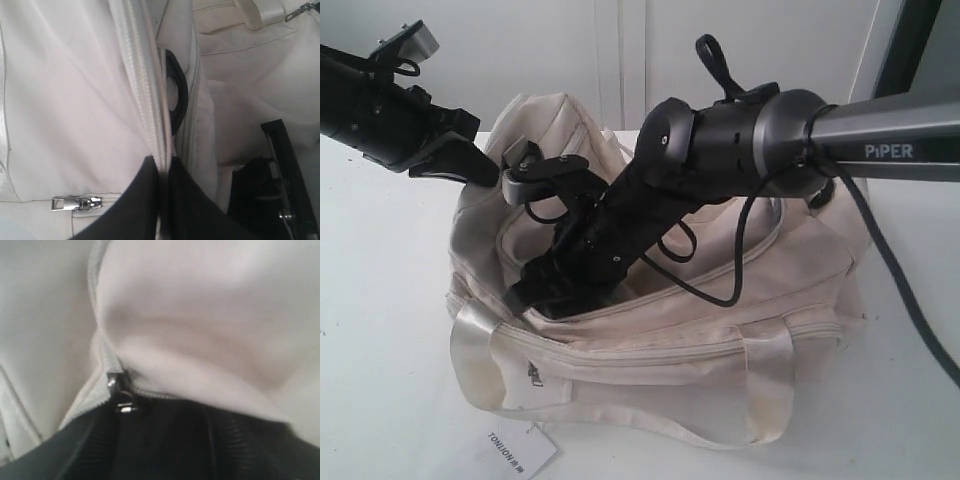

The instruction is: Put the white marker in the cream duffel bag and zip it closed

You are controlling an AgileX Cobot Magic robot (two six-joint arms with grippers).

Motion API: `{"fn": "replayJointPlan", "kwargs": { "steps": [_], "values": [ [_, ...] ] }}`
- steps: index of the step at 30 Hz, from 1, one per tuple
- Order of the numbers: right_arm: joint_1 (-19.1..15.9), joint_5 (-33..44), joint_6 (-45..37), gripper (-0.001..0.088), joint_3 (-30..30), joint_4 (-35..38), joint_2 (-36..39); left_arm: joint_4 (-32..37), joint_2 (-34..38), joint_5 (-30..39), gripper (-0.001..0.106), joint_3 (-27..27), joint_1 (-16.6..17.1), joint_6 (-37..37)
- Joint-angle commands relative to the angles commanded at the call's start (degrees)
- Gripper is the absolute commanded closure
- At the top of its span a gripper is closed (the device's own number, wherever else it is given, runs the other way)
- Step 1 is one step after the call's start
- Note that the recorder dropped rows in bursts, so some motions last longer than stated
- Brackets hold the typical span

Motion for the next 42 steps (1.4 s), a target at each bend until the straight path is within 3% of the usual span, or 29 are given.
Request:
{"fn": "replayJointPlan", "kwargs": {
  "steps": [5,14,17,22,28,33,36,42],
  "values": [
    [0.0,-2.7,0.0,0.0873,0.0,0.6,0.1,0.0,0.0,0.0,0.105,0.0,0.0,0.0],
    [-0.3,3.3,0.1,0.0868,0.0,-0.9,-2.3,0.5,0.0,0.0,0.105,0.0,0.0,0.0],
    [-0.3,5.6,4.4,0.0868,0.0,-4.4,-5.1,0.5,0.0,0.0,0.105,0.0,0.0,1.1],
    [-0.3,14.1,14.5,0.0868,0.0,-17.2,-10.1,0.7,0.0,-0.2,0.105,0.0,0.0,1.5],
    [-0.3,23.1,15.2,0.0868,0.0,-19.4,-11.8,1.1,0.0,-1.1,0.105,0.0,0.0,1.5],
    [-0.3,26.3,15.2,0.0868,0.0,-20.8,-11.7,9.0,0.0,-4.2,0.105,0.0,0.0,1.5],
    [-0.3,28.4,16.6,0.0868,0.0,-25.2,-11.7,14.0,0.0,-5.0,0.105,0.0,0.0,1.5],
    [-0.3,27.4,18.9,0.0868,-0.2,-31.0,-12.7,16.9,0.0,-5.1,0.105,0.0,0.0,1.4]
  ]
}}
